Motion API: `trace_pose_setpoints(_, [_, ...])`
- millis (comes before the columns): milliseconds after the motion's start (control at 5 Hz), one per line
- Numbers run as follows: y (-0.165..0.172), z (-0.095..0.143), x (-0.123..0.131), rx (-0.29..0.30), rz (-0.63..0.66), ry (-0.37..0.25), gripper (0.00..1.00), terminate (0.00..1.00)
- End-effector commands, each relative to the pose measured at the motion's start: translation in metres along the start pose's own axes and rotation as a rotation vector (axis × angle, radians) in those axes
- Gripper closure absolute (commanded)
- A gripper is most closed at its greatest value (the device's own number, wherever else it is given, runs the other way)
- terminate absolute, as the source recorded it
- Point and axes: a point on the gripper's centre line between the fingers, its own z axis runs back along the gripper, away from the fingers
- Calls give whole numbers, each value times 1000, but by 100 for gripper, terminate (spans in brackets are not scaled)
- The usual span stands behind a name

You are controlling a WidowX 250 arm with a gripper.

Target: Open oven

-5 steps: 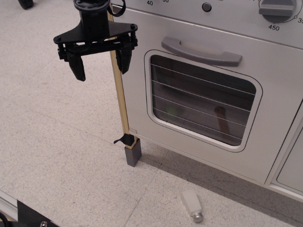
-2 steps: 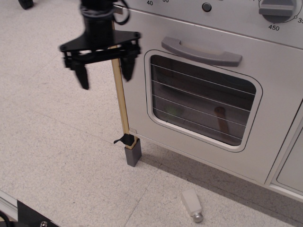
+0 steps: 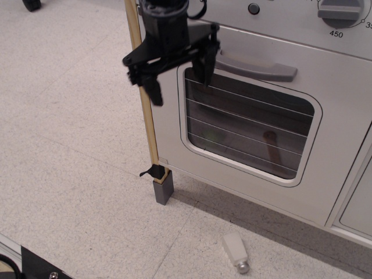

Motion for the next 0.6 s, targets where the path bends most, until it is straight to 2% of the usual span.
trace_pose_setpoints(0, [-52, 19, 25, -235, 236, -62, 0, 0])
trace_pose_setpoints(200, [-65, 7, 32, -268, 321, -56, 0, 0])
trace_pose_setpoints(400, [-67, -4, 30, -266, 341, -28, 0, 0])
